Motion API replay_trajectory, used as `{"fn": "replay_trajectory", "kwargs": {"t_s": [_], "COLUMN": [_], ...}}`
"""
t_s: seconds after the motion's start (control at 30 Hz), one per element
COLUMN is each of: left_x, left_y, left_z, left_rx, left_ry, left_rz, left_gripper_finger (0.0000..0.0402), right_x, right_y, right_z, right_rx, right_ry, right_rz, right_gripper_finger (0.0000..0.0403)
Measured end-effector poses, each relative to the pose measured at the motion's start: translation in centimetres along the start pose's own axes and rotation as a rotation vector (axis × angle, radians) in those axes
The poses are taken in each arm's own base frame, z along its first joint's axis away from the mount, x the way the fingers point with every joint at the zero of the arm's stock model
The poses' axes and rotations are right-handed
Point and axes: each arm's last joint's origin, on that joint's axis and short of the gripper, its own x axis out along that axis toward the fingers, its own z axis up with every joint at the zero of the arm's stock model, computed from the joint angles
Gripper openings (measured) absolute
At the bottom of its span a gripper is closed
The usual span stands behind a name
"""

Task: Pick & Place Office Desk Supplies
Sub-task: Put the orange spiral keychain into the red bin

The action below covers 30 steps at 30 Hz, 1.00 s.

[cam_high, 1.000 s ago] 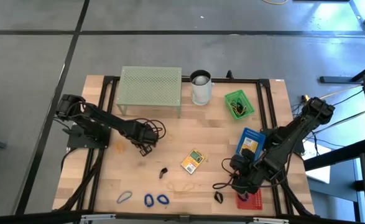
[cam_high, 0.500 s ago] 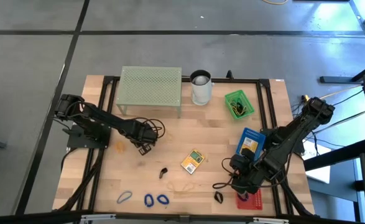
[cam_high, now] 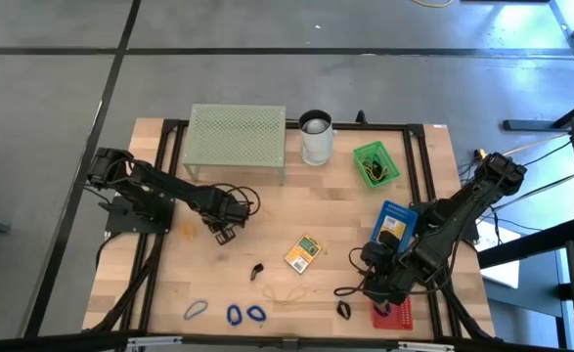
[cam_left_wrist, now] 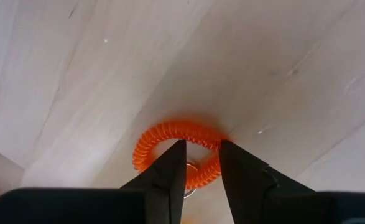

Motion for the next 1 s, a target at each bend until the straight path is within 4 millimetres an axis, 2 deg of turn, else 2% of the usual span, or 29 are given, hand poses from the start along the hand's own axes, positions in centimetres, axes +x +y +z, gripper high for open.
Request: {"fn": "replay_trajectory", "kwargs": {"t_s": [1.0], "left_x": [-0.18], "left_y": [0.02], "left_z": [-0.63], "left_rx": [-0.051], "left_ry": [0.041], "left_rz": [0.022], "left_gripper_finger": [0.0088], "right_x": [0.00], "right_y": [0.02], "right_z": [0.04], "right_rx": [-0.021], "right_ry": [-0.012], "right_rz": [-0.001], "right_gripper_finger": [0.0194]}}
